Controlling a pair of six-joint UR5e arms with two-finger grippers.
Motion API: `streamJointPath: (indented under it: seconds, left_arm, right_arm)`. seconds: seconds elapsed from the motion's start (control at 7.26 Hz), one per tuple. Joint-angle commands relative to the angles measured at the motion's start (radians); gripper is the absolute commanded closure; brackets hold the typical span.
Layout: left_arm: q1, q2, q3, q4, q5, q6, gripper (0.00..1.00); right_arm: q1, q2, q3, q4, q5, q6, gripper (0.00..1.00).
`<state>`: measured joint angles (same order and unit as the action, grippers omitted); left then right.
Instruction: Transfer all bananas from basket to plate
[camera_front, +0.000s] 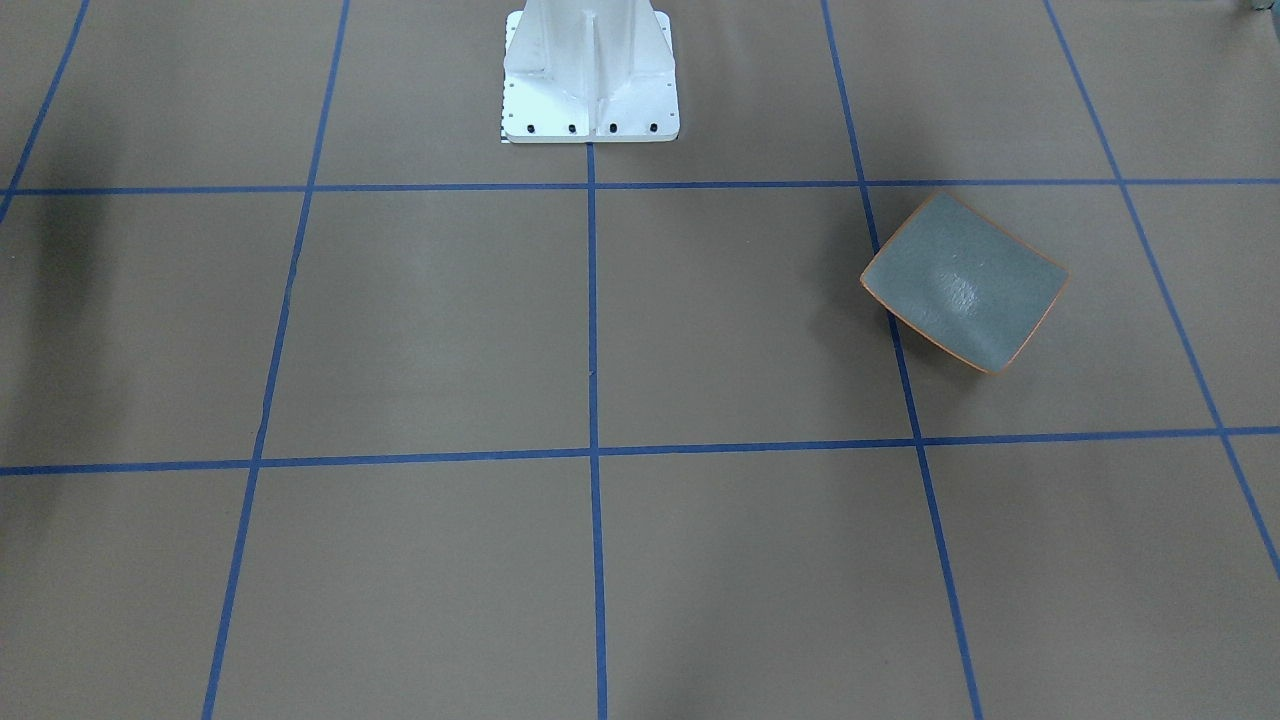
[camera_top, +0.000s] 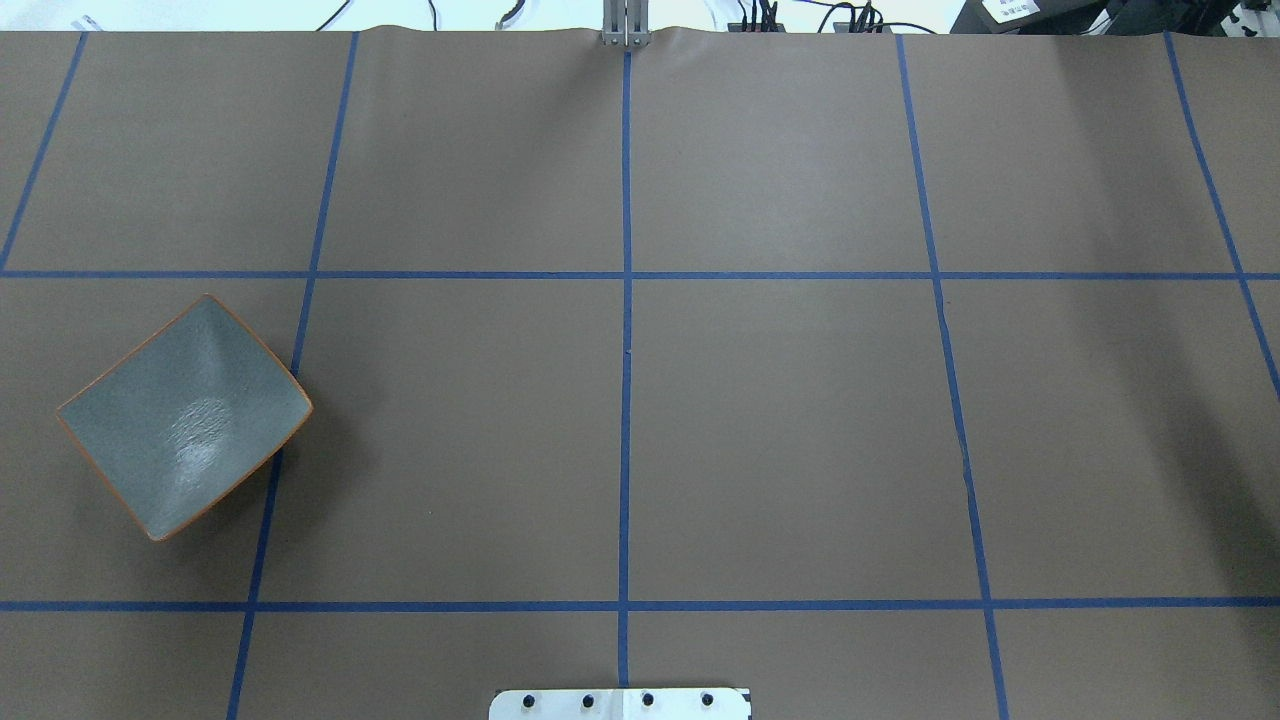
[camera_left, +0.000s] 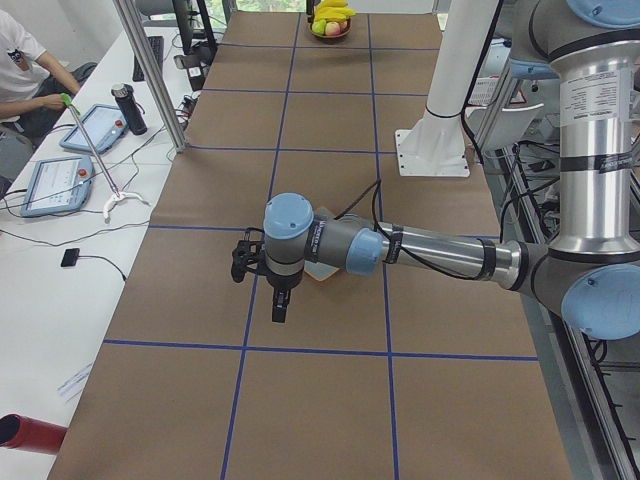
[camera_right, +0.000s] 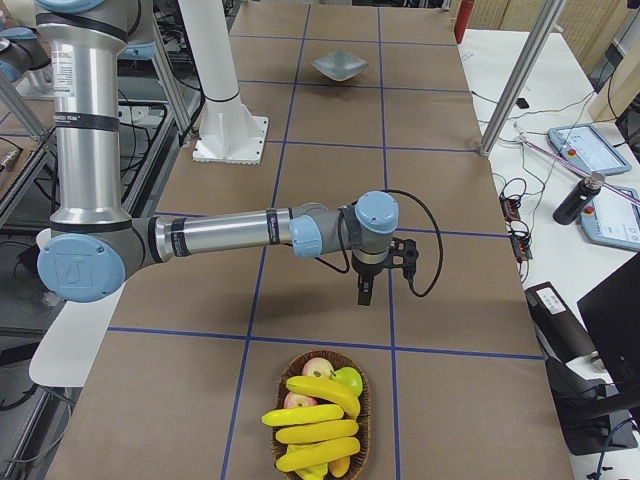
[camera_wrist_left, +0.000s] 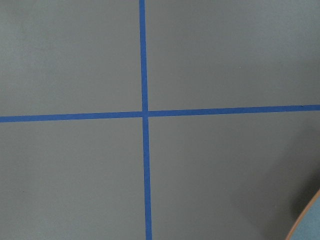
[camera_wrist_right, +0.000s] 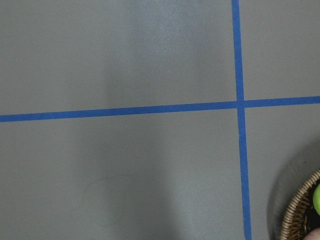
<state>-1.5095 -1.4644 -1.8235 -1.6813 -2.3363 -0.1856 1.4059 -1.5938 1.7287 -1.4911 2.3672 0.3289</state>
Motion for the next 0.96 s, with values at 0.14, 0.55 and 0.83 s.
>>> streamJointPath:
  seconds: [0.14, 0.55, 0.83]
  left_arm:
    - [0.002, 0.001, 0.000, -0.008, -0.001, -0.003, 0.00]
    - [0.000, 0.006, 0.010, -0.009, -0.001, -0.008, 0.00]
    - [0.002, 0.016, 0.007, -0.009, -0.001, -0.009, 0.00]
  right_arm:
    - [0.005, -0.002, -0.001, 0.000, -0.003, 0.002, 0.00]
    - [0.008, 0.000, 0.006, 0.000, -0.003, 0.009, 0.00]
    - [0.007, 0.003, 0.014, 0.015, -0.002, -0.002, 0.00]
